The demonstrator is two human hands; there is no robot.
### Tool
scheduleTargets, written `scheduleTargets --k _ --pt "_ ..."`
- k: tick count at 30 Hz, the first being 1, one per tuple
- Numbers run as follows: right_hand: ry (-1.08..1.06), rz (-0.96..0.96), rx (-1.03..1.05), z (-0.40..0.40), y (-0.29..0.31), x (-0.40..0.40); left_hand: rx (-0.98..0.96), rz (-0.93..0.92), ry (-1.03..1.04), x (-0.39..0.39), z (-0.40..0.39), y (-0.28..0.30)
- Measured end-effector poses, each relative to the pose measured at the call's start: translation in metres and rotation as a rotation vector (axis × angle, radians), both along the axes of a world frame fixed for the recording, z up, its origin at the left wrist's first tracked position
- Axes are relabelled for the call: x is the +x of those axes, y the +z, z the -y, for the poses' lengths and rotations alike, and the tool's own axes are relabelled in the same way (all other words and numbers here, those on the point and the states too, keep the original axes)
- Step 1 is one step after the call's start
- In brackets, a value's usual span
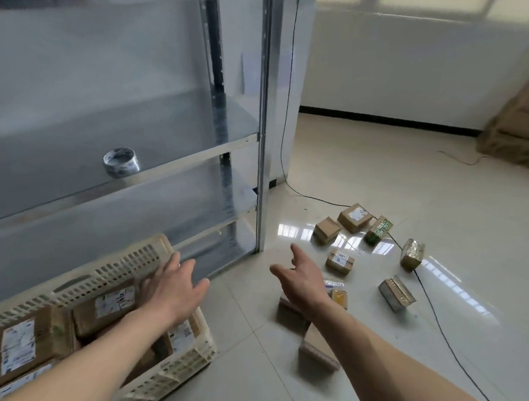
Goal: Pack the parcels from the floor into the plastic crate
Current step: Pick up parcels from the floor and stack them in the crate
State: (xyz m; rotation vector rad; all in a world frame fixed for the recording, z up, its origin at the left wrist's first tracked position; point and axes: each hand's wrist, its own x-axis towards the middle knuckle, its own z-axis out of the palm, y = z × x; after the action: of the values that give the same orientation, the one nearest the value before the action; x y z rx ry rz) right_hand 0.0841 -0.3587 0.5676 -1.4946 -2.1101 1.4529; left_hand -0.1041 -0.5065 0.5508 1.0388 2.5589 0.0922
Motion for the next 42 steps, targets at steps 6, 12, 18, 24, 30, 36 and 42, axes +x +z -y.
scheduleTargets --k 6,12,18,24,30,36,42 --pt "-0.125 0.018 0.0 -0.045 0.003 0.04 0.008 0.027 -0.116 0.023 -0.074 0.003" --pt "-0.279 0.068 0.001 -0.102 0.008 0.07 0.029 0.066 -0.234 0.047 -0.159 0.006" --pt "-0.407 0.099 -0.014 -0.16 0.011 0.083 0.097 0.129 -0.349 0.051 -0.239 -0.004" --pt "-0.482 0.099 -0.032 -0.195 0.0 0.089 0.211 0.342 -0.387 0.06 -0.294 -0.008" --pt "-0.532 0.07 -0.047 -0.234 -0.012 0.1 0.294 0.562 -0.325 0.072 -0.337 -0.012" --pt "-0.494 0.058 -0.085 -0.289 -0.039 0.119 0.28 0.645 -0.189 0.084 -0.376 -0.026" --pt "-0.363 0.074 -0.139 -0.355 -0.073 0.139 0.242 0.635 -0.015 0.103 -0.414 -0.039"
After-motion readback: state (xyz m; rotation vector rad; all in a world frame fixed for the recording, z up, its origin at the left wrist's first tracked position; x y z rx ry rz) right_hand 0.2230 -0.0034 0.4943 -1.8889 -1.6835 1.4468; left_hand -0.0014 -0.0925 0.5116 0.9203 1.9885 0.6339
